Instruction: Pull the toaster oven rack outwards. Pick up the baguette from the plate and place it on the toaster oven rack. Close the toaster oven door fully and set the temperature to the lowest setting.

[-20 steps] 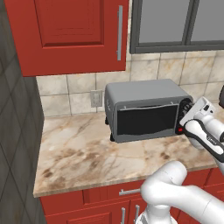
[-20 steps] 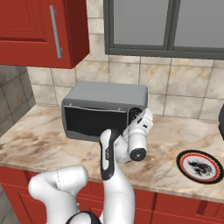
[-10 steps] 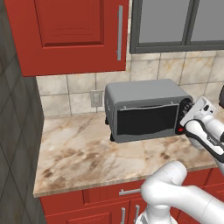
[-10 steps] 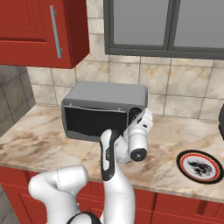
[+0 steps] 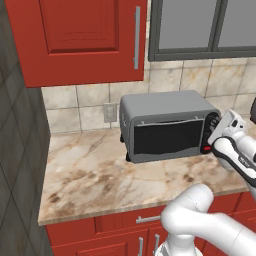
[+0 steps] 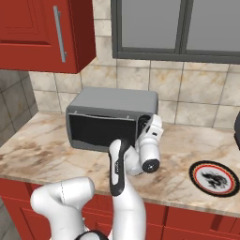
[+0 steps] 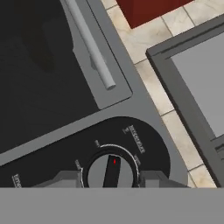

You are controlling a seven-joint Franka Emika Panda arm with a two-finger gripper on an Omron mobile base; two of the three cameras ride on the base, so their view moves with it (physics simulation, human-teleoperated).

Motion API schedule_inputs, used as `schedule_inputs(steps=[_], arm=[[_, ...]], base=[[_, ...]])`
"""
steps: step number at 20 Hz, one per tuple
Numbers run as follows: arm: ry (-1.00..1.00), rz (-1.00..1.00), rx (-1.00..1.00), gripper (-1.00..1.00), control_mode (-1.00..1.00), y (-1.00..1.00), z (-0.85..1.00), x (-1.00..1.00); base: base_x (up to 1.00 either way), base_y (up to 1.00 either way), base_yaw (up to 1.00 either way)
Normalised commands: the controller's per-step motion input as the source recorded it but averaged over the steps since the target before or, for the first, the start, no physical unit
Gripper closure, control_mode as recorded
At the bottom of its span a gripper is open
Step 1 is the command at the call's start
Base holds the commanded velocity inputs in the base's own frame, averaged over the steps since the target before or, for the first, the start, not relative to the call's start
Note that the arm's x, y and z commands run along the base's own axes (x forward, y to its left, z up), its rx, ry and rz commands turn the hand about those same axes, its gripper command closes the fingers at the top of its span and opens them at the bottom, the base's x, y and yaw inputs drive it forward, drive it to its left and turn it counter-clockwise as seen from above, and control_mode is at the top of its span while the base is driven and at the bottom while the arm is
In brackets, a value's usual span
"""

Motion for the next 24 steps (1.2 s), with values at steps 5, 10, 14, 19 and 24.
schedule_inputs(steps=[5, 10, 14, 19, 24], arm=[[-0.1, 0.0, -0.13, 1.0, -1.0, 0.0, 0.0, 0.0], [-0.13, 0.01, -0.13, 1.0, -1.0, 0.0, 0.0, 0.0], [-0.14, 0.02, -0.16, 1.0, -1.0, 0.0, 0.0, 0.0], [-0.13, 0.01, -0.17, 1.0, -1.0, 0.03, 0.0, 0.0], [-0.11, 0.0, -0.17, 1.0, -1.0, 0.07, 0.03, -0.03]], base=[[0.0, 0.0, 0.0], [0.0, 0.0, 0.0], [0.0, 0.0, 0.0], [0.0, 0.0, 0.0], [0.0, 0.0, 0.0]])
